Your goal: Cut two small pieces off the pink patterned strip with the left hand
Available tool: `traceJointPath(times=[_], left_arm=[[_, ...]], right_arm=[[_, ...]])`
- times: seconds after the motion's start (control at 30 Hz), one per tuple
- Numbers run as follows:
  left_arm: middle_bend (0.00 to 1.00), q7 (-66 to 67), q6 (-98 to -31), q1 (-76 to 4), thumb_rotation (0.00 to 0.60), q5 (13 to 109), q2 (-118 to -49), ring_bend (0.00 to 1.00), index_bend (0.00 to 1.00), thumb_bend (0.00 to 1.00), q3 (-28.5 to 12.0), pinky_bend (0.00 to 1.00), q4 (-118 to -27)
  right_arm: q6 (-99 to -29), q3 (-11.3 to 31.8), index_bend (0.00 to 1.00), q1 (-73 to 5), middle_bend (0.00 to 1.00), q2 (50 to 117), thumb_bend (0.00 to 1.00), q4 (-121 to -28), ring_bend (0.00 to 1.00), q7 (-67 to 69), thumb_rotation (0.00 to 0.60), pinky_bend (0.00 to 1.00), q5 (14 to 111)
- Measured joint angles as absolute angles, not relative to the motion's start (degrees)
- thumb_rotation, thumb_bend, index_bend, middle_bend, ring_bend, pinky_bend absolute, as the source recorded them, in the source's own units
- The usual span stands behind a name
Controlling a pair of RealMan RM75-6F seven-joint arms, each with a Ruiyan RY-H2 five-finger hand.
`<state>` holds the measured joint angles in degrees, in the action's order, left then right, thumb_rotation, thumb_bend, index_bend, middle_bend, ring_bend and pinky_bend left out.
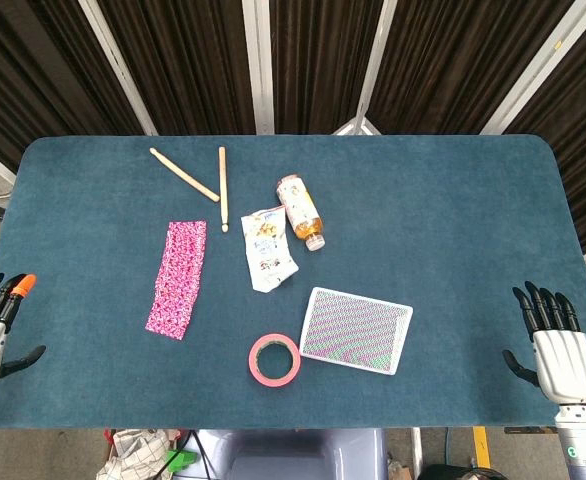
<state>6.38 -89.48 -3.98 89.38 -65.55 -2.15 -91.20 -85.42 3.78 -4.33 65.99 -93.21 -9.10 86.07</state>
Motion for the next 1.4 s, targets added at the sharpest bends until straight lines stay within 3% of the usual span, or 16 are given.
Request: traceJointPath(times=[0.4, 0.87, 0.93, 1.1, 1.27, 1.4], left_arm=[[0.11, 6.73, -89.7, -3.88, 0.6, 90.06, -65.49, 0.05, 0.12, 0.2, -1.84, 0.22, -91.4], [0.19, 6.8, -88.65, -4.31, 0.6, 90.14, -65.55, 0.12, 0.12, 0.2, -1.56, 0.27, -91.46], [0.25, 6.81, -88.31, -4.42, 0.6, 90.05, -65.61, 0.16, 0.12, 0.2, -1.53, 0.29, -91.44], [0.51, 6.99, -86.58, -5.33, 0.6, 89.71, -66.13, 0.37, 0.13, 0.31, -1.64, 0.41, -90.92], [0.73, 6.99, -82.55, -7.3, 0.6, 88.89, -67.18, 0.57, 0.15, 0.51, -1.85, 0.54, -89.81], [0.83, 8.15, -78.19, -9.67, 0.6, 87.88, -68.35, 0.66, 0.17, 0.66, -2.15, 0.6, -88.95]], right_arm=[[-86.07, 3.74, 0.02, -4.18, 0.05, 65.77, 0.27, -93.53, 0.06, -8.93, 0.6, 0.07, 86.62], [-85.51, 3.55, 0.02, -4.16, 0.05, 65.46, 0.27, -93.67, 0.07, -8.77, 0.6, 0.07, 86.28], [-85.54, 3.57, 0.02, -4.11, 0.05, 65.41, 0.27, -93.66, 0.07, -8.67, 0.6, 0.07, 86.19], [-85.53, 3.65, 0.02, -4.05, 0.05, 65.25, 0.27, -93.73, 0.07, -8.26, 0.6, 0.07, 85.99], [-85.3, 3.57, 0.02, -4.09, 0.05, 65.18, 0.27, -93.79, 0.08, -8.1, 0.6, 0.09, 85.95], [-85.07, 3.56, 0.02, -4.14, 0.05, 65.21, 0.27, -93.75, 0.08, -8.14, 0.6, 0.09, 85.79]])
